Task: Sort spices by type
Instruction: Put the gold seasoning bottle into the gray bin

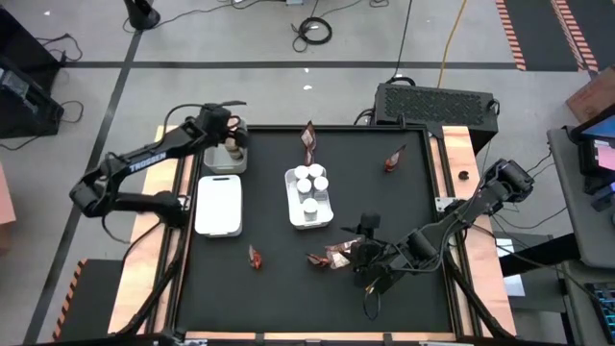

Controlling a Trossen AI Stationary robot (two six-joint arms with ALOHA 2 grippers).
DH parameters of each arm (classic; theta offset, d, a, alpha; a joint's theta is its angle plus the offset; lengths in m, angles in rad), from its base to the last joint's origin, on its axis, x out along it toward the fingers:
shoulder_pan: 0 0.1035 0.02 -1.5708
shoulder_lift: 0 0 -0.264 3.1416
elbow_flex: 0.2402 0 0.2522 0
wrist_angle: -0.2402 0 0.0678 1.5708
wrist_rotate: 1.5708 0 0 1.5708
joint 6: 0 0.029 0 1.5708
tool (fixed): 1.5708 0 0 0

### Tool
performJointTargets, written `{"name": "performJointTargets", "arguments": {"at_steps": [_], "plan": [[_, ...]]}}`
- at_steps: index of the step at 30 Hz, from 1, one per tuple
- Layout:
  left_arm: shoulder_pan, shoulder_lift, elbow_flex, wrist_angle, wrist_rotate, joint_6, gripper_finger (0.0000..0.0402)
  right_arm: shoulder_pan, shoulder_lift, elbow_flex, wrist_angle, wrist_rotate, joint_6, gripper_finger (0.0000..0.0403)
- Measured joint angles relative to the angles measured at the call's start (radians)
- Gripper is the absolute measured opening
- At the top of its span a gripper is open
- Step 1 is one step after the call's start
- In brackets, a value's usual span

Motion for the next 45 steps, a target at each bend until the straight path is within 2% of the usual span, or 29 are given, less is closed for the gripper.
{"name": "performJointTargets", "arguments": {"at_steps": [8, 12, 16, 23, 25, 28, 35, 41, 45], "plan": [[-0.025, -0.153, 0.061, -0.023, 0.005, -0.003, 0.0354, -0.001, 0.000, 0.000, 0.002, 0.000, 0.000, 0.0265], [-0.080, -0.189, 0.090, 0.010, 0.064, -0.004, 0.0354, -0.011, 0.000, 0.000, 0.003, 0.000, 0.005, 0.0265], [-0.180, -0.176, 0.092, 0.072, 0.153, -0.041, 0.0354, -0.026, 0.000, 0.000, 0.006, 0.000, 0.005, 0.0265], [-0.435, -0.111, 0.092, 0.258, 0.343, -0.046, 0.0354, -0.038, 0.000, 0.000, 0.010, -0.002, 0.005, 0.0265], [-0.520, -0.091, 0.092, 0.314, 0.364, -0.025, 0.0354, -0.038, -0.003, 0.000, 0.010, -0.019, 0.005, 0.0265], [-0.636, -0.054, 0.092, 0.369, 0.362, 0.006, 0.0354, -0.037, -0.009, 0.000, 0.009, -0.054, 0.006, 0.0265], [-0.844, 0.106, 0.091, 0.478, 0.289, 0.025, 0.0354, -0.026, -0.048, 0.002, -0.049, -0.054, 0.008, 0.0265], [-0.963, 0.290, 0.090, 0.757, 0.287, 0.026, 0.0354, -0.008, -0.157, 0.002, -0.202, -0.052, 0.077, 0.0265], [-1.004, 0.391, 0.091, 0.948, 0.286, 0.060, 0.0354, 0.008, -0.259, 0.002, -0.299, -0.039, 0.147, 0.0265]]}}
